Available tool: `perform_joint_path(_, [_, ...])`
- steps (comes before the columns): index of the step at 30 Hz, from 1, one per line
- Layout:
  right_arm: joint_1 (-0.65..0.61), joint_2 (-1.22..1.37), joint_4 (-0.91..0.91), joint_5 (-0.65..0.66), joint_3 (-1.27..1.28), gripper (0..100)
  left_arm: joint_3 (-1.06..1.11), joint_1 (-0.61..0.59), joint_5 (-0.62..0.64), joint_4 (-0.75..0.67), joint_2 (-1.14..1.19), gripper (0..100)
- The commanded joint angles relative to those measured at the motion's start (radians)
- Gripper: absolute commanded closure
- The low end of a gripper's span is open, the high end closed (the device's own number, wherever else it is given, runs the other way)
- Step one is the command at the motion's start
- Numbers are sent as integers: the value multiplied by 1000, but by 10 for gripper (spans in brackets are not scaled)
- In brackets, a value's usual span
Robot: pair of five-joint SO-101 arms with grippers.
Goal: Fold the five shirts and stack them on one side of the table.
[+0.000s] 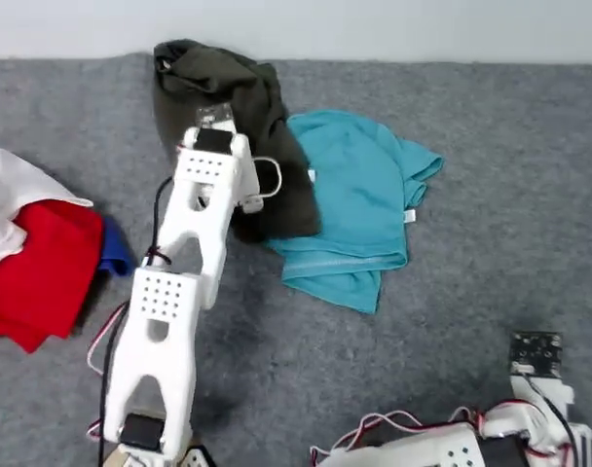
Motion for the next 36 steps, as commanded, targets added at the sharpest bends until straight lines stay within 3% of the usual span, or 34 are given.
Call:
perform_joint_path(1, [15, 10, 87, 14, 48, 847, -110, -66, 18, 37, -123, 989])
perform_joint_path(7, [15, 10, 87, 14, 46, 847, -150, -216, -12, 37, -407, 989])
perform_joint_path(11, [15, 10, 87, 14, 49, 847, -186, -414, -206, 31, -592, 989])
perform_joint_path(16, [15, 10, 87, 14, 49, 847, -232, -753, -466, -58, -715, 988])
perform_joint_path(20, [13, 10, 87, 14, 49, 847, -229, -993, -493, -176, -721, 987])
perform_joint_path(25, [8, 10, 87, 14, 49, 847, -220, -1155, -491, -184, -692, 986])
perform_joint_path(28, [13, 10, 87, 14, 49, 847, -219, -1198, -489, -150, -646, 985])
perform_joint_path(31, [13, 10, 87, 14, 49, 847, -222, -1143, -488, -15, -586, 958])
perform_joint_path(32, [13, 10, 87, 14, 48, 847, -220, -1119, -488, 40, -571, 921])
perform_joint_path(36, [15, 10, 87, 14, 43, 847, -202, -1082, -423, 34, -557, 716])
